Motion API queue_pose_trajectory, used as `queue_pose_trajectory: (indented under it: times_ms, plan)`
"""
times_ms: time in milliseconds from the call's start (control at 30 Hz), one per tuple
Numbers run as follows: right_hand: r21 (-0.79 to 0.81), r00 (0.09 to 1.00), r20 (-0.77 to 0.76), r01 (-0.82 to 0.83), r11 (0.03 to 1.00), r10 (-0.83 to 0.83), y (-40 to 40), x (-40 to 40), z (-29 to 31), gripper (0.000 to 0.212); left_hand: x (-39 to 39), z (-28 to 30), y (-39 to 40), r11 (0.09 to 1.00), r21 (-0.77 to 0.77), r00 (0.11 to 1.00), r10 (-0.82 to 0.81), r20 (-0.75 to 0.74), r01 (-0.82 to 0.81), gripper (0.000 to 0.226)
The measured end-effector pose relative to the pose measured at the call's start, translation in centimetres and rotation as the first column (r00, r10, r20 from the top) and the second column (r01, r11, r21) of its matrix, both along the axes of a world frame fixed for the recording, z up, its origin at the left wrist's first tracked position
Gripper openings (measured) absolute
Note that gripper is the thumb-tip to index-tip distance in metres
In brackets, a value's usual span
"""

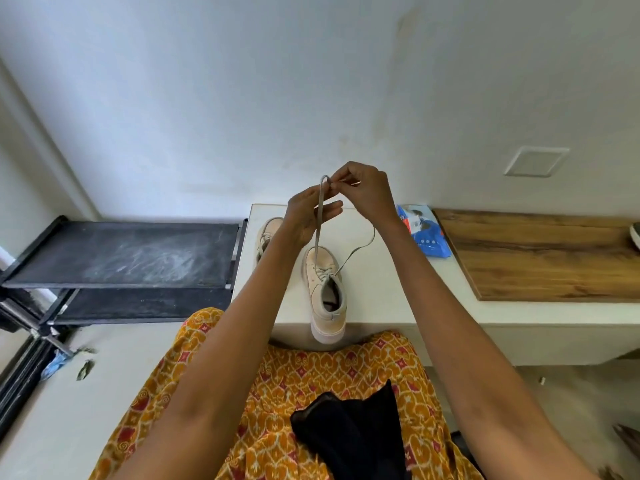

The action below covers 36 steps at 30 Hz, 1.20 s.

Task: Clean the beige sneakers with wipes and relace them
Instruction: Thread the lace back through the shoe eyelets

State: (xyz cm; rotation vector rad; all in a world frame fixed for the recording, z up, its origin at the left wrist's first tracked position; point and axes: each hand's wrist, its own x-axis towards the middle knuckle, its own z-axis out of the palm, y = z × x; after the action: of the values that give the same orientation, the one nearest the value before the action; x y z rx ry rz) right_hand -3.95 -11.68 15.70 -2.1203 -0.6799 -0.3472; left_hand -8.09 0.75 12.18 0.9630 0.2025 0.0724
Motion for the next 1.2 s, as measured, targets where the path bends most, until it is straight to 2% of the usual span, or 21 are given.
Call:
queue_pose_trajectory:
  times_ms: [133, 200, 233, 300, 367, 433, 500, 533, 567, 600, 633, 667, 700, 733, 767, 833, 967, 1000, 1033, 1133, 1200]
  plan:
    - [0.073, 0.996, -0.065, 0.073, 0.995, -0.068, -0.7, -0.5, -2.6, 0.007, 0.0, -1.6, -0.3, 0.982, -0.054, 0.978, 0.175, -0.117, -0.183, 0.016]
    - [0.268, 0.963, -0.221, 0.210, 0.940, -0.152, -1.5, -0.5, -4.1, 0.009, -0.2, -2.8, 0.3, 0.936, -0.199, 0.942, 0.242, -0.234, -0.290, 0.019]
    - [0.427, 0.911, -0.380, 0.324, 0.844, -0.158, -2.0, -0.3, -4.7, 0.015, -0.2, -3.5, 0.7, 0.893, -0.289, 0.922, 0.265, -0.281, -0.345, 0.024]
    - [0.695, 0.747, -0.660, 0.563, 0.446, 0.085, -2.9, -0.3, -5.3, 0.027, -0.5, -5.2, 1.7, 0.808, -0.398, 0.890, 0.316, -0.328, -0.434, 0.030]
    - [0.712, 0.662, -0.675, 0.699, 0.056, 0.325, -3.9, -0.1, -6.3, 0.033, -0.7, -6.5, 2.4, 0.743, -0.461, 0.869, 0.354, -0.345, -0.486, 0.032]
    - [0.670, 0.648, -0.664, 0.737, -0.088, 0.375, -4.8, 0.0, -7.7, 0.033, -0.8, -7.5, 3.0, 0.668, -0.532, 0.853, 0.375, -0.363, -0.521, 0.034]
    - [0.664, 0.626, -0.697, 0.748, -0.014, 0.350, -5.8, 0.0, -9.0, 0.030, -1.1, -8.2, 3.8, 0.674, -0.517, 0.847, 0.369, -0.383, -0.528, 0.033]
    - [0.661, 0.606, -0.723, 0.746, 0.080, 0.333, -6.2, 0.0, -9.5, 0.028, -1.4, -8.3, 4.2, 0.758, -0.419, 0.854, 0.351, -0.383, -0.500, 0.032]
    - [0.652, 0.584, -0.750, 0.732, 0.197, 0.311, -6.5, 0.0, -9.8, 0.026, -1.6, -8.7, 4.7, 0.883, -0.177, 0.859, 0.348, -0.376, -0.435, 0.032]
    - [0.628, 0.566, -0.778, 0.697, 0.344, 0.273, -6.9, -0.1, -9.9, 0.022, -1.7, -9.0, 5.1, 0.942, 0.171, 0.880, 0.331, -0.341, -0.289, 0.030]
    - [0.576, 0.556, -0.803, 0.632, 0.519, 0.215, -7.2, -0.2, -9.9, 0.019, -1.7, -9.5, 5.5, 0.833, 0.548, 0.916, 0.273, -0.295, -0.072, 0.026]
    - [0.472, 0.552, -0.823, 0.534, 0.701, 0.133, -7.4, -0.1, -9.9, 0.019, -1.8, -9.8, 5.6, 0.604, 0.785, 0.948, 0.151, -0.280, 0.136, 0.027]
    - [0.306, 0.560, -0.828, 0.405, 0.861, 0.031, -7.5, -0.2, -9.7, 0.024, -1.8, -10.0, 5.7, 0.388, 0.871, 0.943, 0.014, -0.333, 0.301, 0.034]
    - [0.088, 0.581, -0.810, 0.252, 0.964, -0.078, -7.4, -0.2, -9.5, 0.031, -1.8, -10.0, 5.8, 0.258, 0.858, 0.896, -0.104, -0.432, 0.444, 0.041]
    - [-0.144, 0.613, -0.773, 0.086, 0.986, -0.166, -7.3, -0.3, -9.2, 0.037, -1.8, -9.8, 5.8, 0.186, 0.805, 0.825, -0.180, -0.535, 0.563, 0.046]
    - [-0.494, 0.679, -0.692, -0.196, 0.847, -0.246, -6.8, -0.7, -8.6, 0.041, -1.9, -9.0, 5.8, 0.040, 0.702, 0.687, -0.248, -0.683, 0.711, 0.048]
    - [-0.679, 0.674, -0.684, -0.451, 0.579, -0.277, -6.3, -1.2, -7.8, 0.036, -2.2, -7.1, 6.3, -0.249, 0.535, 0.455, -0.315, -0.833, 0.807, 0.030]
    - [-0.689, 0.660, -0.696, -0.501, 0.524, -0.283, -6.2, -1.3, -7.8, 0.035, -2.1, -7.2, 6.7, -0.258, 0.548, 0.459, -0.335, -0.823, 0.795, 0.025]
    - [-0.676, 0.637, -0.719, -0.546, 0.495, -0.279, -6.1, -1.4, -7.9, 0.033, -2.0, -7.5, 7.0, -0.194, 0.597, 0.507, -0.367, -0.780, 0.778, 0.022]
    - [-0.565, 0.566, -0.800, -0.598, 0.569, -0.199, -5.9, -1.1, -8.7, 0.025, -2.0, -8.8, 7.3, 0.347, 0.724, 0.796, -0.371, -0.478, 0.596, 0.020]
    - [-0.535, 0.573, -0.804, -0.583, 0.612, -0.157, -5.7, -1.1, -9.0, 0.022, -2.1, -9.5, 7.0, 0.587, 0.695, 0.910, -0.261, -0.322, 0.414, 0.020]
